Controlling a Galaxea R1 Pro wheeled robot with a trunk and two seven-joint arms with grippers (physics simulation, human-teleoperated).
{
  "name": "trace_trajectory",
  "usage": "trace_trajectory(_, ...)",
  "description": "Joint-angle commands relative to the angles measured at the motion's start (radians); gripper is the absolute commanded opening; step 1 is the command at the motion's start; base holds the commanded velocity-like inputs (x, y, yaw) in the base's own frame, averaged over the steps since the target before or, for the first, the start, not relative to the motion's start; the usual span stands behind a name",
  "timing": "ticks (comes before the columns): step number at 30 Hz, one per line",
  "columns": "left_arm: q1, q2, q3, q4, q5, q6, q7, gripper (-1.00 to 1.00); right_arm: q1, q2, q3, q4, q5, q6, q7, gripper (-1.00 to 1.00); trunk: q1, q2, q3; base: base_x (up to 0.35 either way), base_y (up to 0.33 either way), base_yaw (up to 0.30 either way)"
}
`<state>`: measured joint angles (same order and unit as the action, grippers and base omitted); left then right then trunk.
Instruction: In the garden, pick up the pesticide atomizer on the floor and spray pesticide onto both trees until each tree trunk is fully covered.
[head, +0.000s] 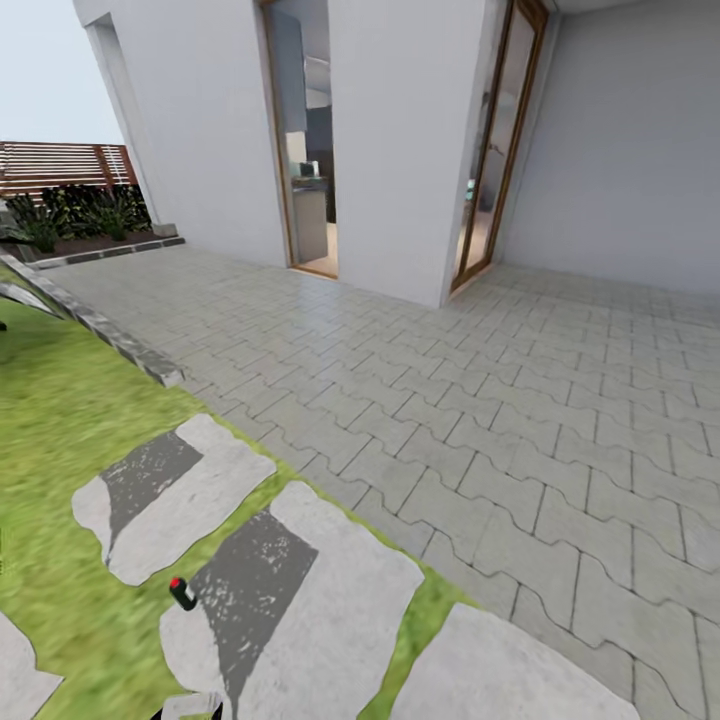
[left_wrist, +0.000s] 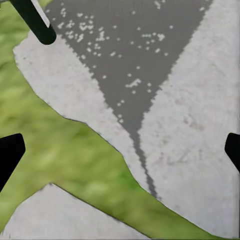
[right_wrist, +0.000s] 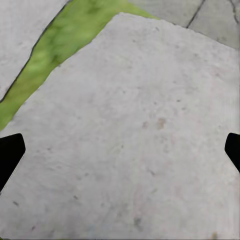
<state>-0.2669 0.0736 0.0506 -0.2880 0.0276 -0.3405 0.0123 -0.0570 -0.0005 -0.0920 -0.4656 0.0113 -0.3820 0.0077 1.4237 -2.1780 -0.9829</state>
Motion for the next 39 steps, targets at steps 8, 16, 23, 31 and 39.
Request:
trace_trajectory(8,0.000,0.001,0.000,0.000,0.000,0.000,0.000,1.00,0.000,0.000,0.000,0.000,0.000,0.000,0.000,1.00,0.000,0.000,0.000,0.187,-0.099,0.256)
trace_trajectory(16,0.000,0.002,0.000,0.000,0.000,0.000,0.000,1.00,0.000,0.001,0.000,-0.001,0.000,0.000,0.000,1.00,0.000,0.000,0.000,0.022,-0.008,0.273)
trace_trajectory(23,0.000,0.002,0.000,0.000,0.000,0.000,0.000,1.00,0.000,0.001,0.001,0.000,0.001,0.000,0.000,1.00,0.000,0.000,0.000,0.001,0.000,0.274)
trace_trajectory(31,0.000,0.001,0.000,0.000,0.000,0.000,0.000,1.00,0.000,0.001,0.001,-0.001,0.000,0.000,0.000,1.00,0.000,0.000,0.000,0.000,0.000,0.275)
trace_trajectory(39,0.000,-0.004,0.002,-0.017,0.003,0.004,-0.003,1.00,0.000,-0.006,-0.002,0.016,0.000,0.000,-0.002,1.00,0.000,0.000,0.000,0.000,0.000,0.276)
